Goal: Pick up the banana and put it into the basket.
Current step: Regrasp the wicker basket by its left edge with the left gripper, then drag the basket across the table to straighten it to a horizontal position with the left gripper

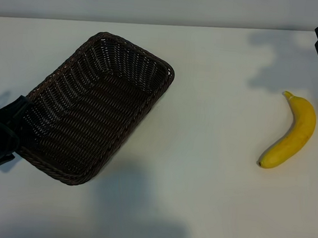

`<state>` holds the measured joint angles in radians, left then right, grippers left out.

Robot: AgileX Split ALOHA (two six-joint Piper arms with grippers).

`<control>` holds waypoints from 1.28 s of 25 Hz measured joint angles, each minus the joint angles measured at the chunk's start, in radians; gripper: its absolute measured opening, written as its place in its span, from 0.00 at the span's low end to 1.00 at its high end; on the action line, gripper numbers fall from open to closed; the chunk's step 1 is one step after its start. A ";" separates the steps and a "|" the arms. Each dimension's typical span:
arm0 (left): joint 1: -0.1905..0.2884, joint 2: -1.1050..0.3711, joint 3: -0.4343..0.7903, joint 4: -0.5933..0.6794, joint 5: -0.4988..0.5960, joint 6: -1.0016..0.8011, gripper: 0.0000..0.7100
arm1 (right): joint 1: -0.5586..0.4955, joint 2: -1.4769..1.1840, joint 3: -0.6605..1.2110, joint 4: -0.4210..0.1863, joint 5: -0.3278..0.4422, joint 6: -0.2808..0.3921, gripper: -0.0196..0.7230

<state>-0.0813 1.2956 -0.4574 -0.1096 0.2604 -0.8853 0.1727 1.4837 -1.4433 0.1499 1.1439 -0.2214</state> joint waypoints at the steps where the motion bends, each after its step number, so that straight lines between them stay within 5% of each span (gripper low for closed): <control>1: 0.000 0.001 0.000 0.000 -0.004 0.000 0.78 | 0.000 0.000 0.000 0.000 0.000 0.000 0.76; 4: 0.000 0.003 0.000 0.000 -0.013 0.000 0.68 | 0.000 0.000 0.000 0.002 0.000 0.000 0.76; 8: 0.000 0.004 0.001 0.000 -0.038 -0.005 0.29 | 0.000 0.000 0.000 0.003 0.000 0.000 0.76; 9: 0.000 0.004 0.002 -0.001 -0.040 -0.009 0.27 | 0.000 0.000 0.000 0.003 0.000 0.000 0.76; 26: 0.000 0.011 -0.001 -0.009 -0.062 0.076 0.27 | 0.000 0.000 0.000 0.003 0.000 -0.001 0.76; 32: 0.000 0.011 -0.111 -0.097 0.051 0.285 0.27 | 0.000 0.000 0.000 0.013 0.000 -0.002 0.76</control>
<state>-0.0813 1.3071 -0.5688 -0.2064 0.3116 -0.6003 0.1727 1.4837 -1.4433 0.1629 1.1439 -0.2237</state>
